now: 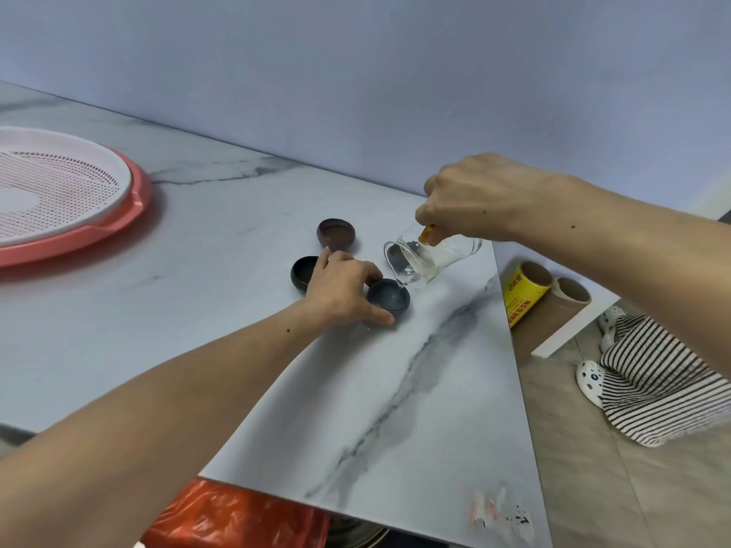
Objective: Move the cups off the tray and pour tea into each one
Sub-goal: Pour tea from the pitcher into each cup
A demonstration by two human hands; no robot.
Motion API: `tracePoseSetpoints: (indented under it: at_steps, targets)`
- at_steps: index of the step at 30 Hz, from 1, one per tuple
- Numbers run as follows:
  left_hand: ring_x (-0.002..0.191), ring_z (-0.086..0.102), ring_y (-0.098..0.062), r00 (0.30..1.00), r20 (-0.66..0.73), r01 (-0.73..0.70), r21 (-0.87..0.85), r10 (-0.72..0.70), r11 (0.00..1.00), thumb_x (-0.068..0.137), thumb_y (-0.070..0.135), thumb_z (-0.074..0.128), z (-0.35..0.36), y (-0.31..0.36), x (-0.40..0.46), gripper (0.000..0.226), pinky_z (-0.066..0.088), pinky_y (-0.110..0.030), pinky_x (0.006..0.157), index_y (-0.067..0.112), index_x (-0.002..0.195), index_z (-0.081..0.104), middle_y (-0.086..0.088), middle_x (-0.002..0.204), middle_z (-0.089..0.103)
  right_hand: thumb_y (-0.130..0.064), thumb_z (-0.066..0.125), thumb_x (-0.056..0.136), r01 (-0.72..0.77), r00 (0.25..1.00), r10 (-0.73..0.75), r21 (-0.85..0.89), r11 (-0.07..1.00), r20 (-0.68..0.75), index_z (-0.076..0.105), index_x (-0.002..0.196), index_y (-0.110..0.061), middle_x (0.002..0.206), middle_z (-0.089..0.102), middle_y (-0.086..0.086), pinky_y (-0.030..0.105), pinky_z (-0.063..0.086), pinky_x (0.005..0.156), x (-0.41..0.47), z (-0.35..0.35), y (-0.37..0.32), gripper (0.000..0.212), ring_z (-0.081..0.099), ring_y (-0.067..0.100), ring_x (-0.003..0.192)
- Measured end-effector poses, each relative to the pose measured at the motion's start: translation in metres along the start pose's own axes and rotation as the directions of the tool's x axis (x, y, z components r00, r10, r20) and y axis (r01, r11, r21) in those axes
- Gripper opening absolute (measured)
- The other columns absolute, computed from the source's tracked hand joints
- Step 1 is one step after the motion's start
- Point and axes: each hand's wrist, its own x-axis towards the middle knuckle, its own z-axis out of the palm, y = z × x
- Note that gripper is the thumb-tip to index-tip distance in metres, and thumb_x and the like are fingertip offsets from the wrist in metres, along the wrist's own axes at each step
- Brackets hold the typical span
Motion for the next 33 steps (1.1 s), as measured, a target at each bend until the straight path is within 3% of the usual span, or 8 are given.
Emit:
tracePoseSetpoints:
  at_steps: [10, 15, 33]
  targets:
    - [0.118, 0.039, -0.023, 1.000, 0.003, 0.004, -0.002, -0.004, 1.000, 0.050, 0.065, 0.078, 0.000, 0.000, 0.001, 0.072, 0.021, -0.044, 0.114, 0.031, 0.113, 0.065, 0.004, 0.111, 0.067, -0.036, 0.050, 0.094, 0.040, 0.999, -0.041, -0.069, 0.997, -0.022, 0.064, 0.107, -0.010, 0.084, 0.051, 0.008, 0.032, 0.037, 0.058, -0.002, -0.016, -0.003, 0.032, 0.047, 0.027, 0.073]
    - [0.117, 0.039, -0.023, 1.000, -0.003, 0.004, -0.002, -0.004, 1.000, 0.050, 0.064, 0.078, 0.000, 0.000, 0.000, 0.073, 0.022, -0.044, 0.114, 0.030, 0.113, 0.065, 0.004, 0.110, 0.067, -0.031, 0.051, 0.094, 0.052, 0.997, -0.058, -0.132, 0.990, -0.041, 0.066, 0.104, -0.009, 0.093, 0.063, 0.011, 0.031, 0.037, 0.058, -0.001, -0.020, -0.007, 0.029, 0.058, 0.032, 0.080]
    - [0.115, 0.040, -0.022, 1.000, -0.014, 0.000, -0.006, 0.000, 1.000, 0.049, 0.064, 0.079, -0.001, -0.002, 0.000, 0.071, 0.023, -0.043, 0.113, 0.030, 0.110, 0.066, 0.004, 0.109, 0.067, -0.031, 0.051, 0.093, 0.062, 0.997, -0.068, -0.164, 0.985, -0.030, 0.066, 0.108, -0.009, 0.099, 0.064, 0.012, 0.032, 0.039, 0.061, 0.003, -0.025, -0.011, 0.030, 0.061, 0.034, 0.089]
